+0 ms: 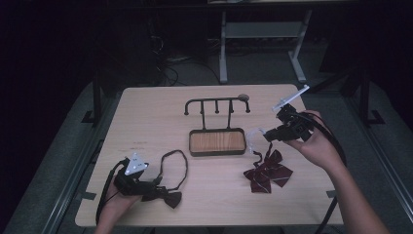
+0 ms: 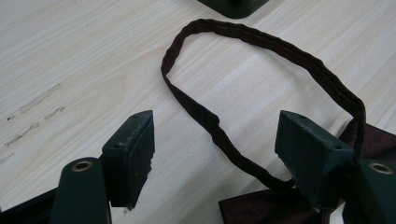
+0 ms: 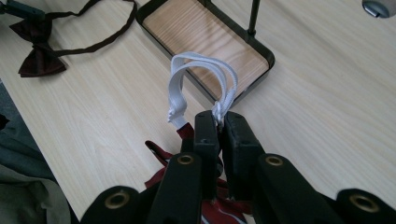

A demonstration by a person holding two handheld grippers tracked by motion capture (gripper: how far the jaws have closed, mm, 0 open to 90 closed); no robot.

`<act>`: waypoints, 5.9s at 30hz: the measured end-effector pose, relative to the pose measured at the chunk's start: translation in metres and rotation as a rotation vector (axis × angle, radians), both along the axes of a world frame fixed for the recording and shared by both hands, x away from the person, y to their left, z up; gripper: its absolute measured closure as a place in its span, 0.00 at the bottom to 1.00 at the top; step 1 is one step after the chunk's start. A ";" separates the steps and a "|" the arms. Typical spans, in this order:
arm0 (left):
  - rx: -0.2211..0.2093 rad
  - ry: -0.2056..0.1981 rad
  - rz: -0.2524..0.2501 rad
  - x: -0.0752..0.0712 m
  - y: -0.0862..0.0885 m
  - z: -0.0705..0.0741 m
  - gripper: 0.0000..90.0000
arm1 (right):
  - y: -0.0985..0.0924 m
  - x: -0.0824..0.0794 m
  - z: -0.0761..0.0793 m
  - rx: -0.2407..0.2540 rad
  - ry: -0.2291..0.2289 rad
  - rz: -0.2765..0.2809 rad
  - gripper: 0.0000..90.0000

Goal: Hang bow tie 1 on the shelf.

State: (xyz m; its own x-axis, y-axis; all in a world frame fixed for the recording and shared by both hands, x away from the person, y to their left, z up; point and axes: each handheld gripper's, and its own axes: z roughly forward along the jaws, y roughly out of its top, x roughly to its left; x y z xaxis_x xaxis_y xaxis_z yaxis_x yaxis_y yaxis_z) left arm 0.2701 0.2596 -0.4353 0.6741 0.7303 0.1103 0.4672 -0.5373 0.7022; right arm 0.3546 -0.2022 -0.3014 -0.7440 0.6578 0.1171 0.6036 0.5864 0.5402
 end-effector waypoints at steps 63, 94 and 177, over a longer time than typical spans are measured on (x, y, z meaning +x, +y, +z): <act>-0.014 0.005 -0.001 0.002 0.003 -0.002 0.32 | 0.023 0.079 0.040 -0.032 -0.015 -0.061 0.94; -0.010 0.017 -0.002 0.003 0.004 -0.004 0.32 | 0.007 0.088 0.014 -0.003 0.046 -0.096 0.92; -0.004 0.017 -0.003 0.002 -0.003 -0.004 0.32 | -0.037 0.014 -0.061 0.163 0.097 -0.079 0.49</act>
